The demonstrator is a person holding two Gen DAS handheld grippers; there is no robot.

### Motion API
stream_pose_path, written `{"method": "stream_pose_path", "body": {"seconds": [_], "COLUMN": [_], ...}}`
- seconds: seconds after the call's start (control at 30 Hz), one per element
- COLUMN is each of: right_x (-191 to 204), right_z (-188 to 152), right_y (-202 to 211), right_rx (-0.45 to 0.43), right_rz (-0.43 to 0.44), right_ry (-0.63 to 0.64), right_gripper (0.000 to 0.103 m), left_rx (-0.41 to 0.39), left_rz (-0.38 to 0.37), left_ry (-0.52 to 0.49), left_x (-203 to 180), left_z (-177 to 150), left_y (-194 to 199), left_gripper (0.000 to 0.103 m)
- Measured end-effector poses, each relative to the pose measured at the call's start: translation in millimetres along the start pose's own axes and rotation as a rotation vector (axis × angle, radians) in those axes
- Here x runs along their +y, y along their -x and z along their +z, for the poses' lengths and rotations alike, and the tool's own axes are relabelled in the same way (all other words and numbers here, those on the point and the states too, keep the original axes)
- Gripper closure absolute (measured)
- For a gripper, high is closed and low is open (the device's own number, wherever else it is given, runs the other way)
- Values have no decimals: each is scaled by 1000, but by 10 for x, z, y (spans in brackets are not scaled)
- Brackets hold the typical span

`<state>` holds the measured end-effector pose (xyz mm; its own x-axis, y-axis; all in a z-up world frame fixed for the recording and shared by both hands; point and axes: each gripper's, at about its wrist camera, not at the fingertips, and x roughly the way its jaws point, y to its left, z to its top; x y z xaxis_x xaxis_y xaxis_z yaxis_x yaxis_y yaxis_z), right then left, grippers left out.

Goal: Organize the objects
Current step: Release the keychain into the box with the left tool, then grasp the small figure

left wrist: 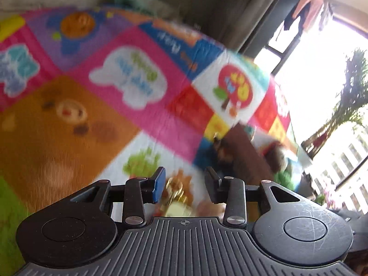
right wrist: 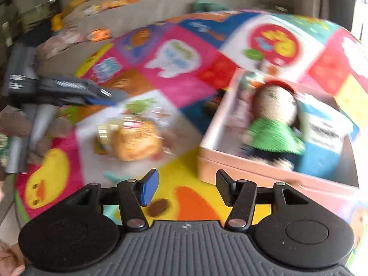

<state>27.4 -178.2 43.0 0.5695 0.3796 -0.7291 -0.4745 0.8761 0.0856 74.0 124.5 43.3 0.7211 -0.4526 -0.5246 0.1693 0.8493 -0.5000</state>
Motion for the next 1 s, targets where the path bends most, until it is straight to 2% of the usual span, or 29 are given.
{"method": "stream_pose_path", "body": {"seconds": [0.07,0.13,0.2,0.27,0.37,0.47,0.6,0.67,0.83,0.93,1.0], "right_x": [-104,-170,-167,-152,-160,-221,-381,-486,-690,-733,-721], "right_z": [-9,20,11,-17,-129,-286,-420,-432,-471,-483,-525], "right_y": [-90,-178,-297,-326,-214,-67,-63,-124,-143,-119,-54], "right_rx": [-10,-32,-56,-81,-115,-145,-142,-137,-157,-166,-173], "right_rz": [-21,-5,-34,-35,-42,-82,-138,-178,-190,-171,-190], "right_ry": [-35,-60,-64,-59,-33,1,6,-14,-72,-74,-57], "right_gripper": [48,48,48,48,47,41,40,40,40,38,31], "left_rx": [2,47,110,158,217,277,336,325,315,282,232], "left_rz": [-23,-61,-115,-128,-44,55,119,118,121,9,-59], "left_ry": [-33,-58,-42,-39,-111,-149,-179,-138,-170,-122,-104], "left_x": [-132,-297,-443,-568,-781,-903,-908,-841,-734,-671,-666], "left_z": [138,274,403,499,568,581,438,405,249,154,95], "left_y": [-46,-204,-459,-742,-1199,-1586,-1844,-1812,-1379,-898,-560], "left_gripper": [62,62,62,62,62,62,63,72,72,72,72]}}
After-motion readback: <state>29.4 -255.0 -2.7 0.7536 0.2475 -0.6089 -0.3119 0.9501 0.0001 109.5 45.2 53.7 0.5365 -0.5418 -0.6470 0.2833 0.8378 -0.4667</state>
